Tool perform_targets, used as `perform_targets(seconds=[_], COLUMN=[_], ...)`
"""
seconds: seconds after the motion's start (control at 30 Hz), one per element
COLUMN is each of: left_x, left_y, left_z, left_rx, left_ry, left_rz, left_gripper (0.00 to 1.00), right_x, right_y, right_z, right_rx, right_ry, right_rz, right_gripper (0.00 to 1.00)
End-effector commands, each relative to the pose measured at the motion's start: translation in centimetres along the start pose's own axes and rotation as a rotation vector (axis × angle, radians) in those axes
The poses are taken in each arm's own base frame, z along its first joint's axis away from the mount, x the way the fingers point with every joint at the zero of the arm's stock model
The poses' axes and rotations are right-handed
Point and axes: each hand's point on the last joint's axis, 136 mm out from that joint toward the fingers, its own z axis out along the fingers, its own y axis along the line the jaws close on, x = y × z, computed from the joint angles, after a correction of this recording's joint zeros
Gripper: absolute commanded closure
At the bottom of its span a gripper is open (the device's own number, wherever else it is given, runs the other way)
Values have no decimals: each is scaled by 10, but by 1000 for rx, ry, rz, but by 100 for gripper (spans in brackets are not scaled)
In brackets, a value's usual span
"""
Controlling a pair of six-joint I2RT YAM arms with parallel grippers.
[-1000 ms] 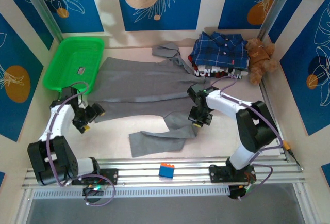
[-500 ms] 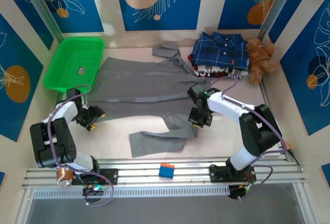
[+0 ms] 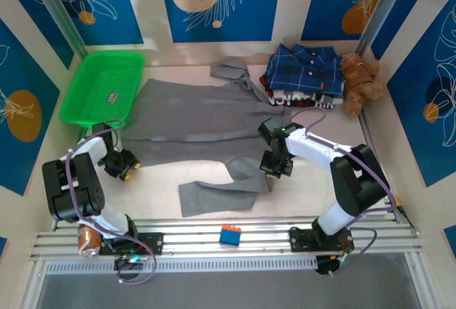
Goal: Fold and stack the long sleeve shirts
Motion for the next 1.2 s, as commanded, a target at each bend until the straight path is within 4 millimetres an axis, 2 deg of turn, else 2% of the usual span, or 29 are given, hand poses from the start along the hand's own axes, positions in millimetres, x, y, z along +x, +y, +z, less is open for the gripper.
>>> perform_targets(seconds=[0.0, 0.07, 0.1, 0.23, 0.4, 0.57, 0.8, 0.83, 0.9, 0.93, 1.03, 1.17], left_x=[-22, -21, -20, -21, -13, 0, 12, 15, 21, 24, 25, 22], left_y=[-14, -12, -10, 0, 10, 10, 10, 9, 8, 8, 18, 18], left_z=[7, 2, -2, -23, -38, -53, -49, -48, -40, -34, -25, -18], left_rx=[56, 45, 38, -15, -28, 12, 50, 56, 68, 70, 30, 24], left_ry=[-65, -76, -83, -139, -160, -185, -152, -141, -87, -60, -47, -36], left_rz=[34, 46, 56, 119, 146, 140, 124, 125, 118, 117, 98, 89], left_gripper=[75, 89, 92, 100, 100, 100, 100, 98, 59, 52, 45, 44], right_x=[11, 14, 15, 23, 32, 40, 42, 42, 42, 41, 42, 43], right_y=[-1, -2, -3, -10, -20, -26, -28, -26, -25, -24, -24, -24], right_z=[-7, -10, -12, -21, -29, -34, -33, -33, -32, -32, -30, -28], right_rx=[-25, -28, -28, -37, -43, -66, -82, -89, -93, -92, -89, -93], right_ry=[21, 22, 23, 25, 35, 46, 52, 53, 53, 52, 58, 61], right_rz=[-28, -40, -47, -71, -88, -89, -87, -90, -93, -93, -97, -99], right_gripper=[100, 100, 100, 100, 100, 100, 100, 100, 100, 100, 100, 100])
